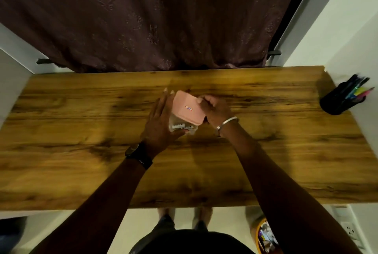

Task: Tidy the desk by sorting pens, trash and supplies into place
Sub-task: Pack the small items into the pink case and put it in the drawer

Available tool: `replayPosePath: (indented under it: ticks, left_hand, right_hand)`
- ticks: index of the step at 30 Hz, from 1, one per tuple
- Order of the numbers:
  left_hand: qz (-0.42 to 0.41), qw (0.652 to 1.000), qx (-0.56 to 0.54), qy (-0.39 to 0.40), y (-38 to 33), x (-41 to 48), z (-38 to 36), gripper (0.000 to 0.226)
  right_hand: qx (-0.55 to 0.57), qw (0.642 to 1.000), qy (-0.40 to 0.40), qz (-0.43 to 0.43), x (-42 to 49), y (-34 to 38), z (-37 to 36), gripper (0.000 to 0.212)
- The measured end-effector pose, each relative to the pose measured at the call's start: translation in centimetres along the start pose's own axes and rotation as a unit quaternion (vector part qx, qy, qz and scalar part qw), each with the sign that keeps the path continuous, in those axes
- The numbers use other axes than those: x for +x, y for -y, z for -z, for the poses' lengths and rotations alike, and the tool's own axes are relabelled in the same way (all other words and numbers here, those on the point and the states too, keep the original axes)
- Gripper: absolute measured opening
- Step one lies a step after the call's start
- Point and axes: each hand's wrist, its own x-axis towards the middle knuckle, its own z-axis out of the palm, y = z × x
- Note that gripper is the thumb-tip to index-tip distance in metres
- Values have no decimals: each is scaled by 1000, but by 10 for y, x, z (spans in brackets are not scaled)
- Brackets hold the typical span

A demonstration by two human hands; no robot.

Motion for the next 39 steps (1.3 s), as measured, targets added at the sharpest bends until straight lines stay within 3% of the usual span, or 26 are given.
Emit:
replayPosePath:
  ticks: [2,7,10,12,15,17,21,27,31,39]
  left_hand:
    - [-12,999,30,23,5,2,7,125]
    - [-11,998,27,60,14,1,10,100]
    - [-1,996,50,74,14,5,11,101]
    - [10,994,68,82,14,9,10,104]
    - [-3,991,84,107,14,17,7,108]
    - [-11,986,100,134,14,23,5,114]
    - [-16,977,105,187,18,29,2,127]
    - [-12,976,1,216,30,24,5,105]
    - [3,977,-17,212,31,25,5,99]
    - [52,977,-32,206,29,26,6,108]
  right_hand:
    - [-118,992,34,42,10,5,-9,28]
    - [-171,983,55,35,12,13,-28,26]
    - [-182,982,46,31,7,12,-29,44]
    - [-210,973,93,34,2,12,-23,61]
    - [-317,938,129,63,-4,4,-15,94]
    - [-383,912,123,76,-2,-6,-14,103]
    - [-412,900,121,72,-1,-12,-17,101]
    - [-369,920,103,83,-5,-11,-22,87]
    - [-368,922,105,67,-5,-11,-24,83]
    - [-359,926,121,1,-9,-9,-27,65]
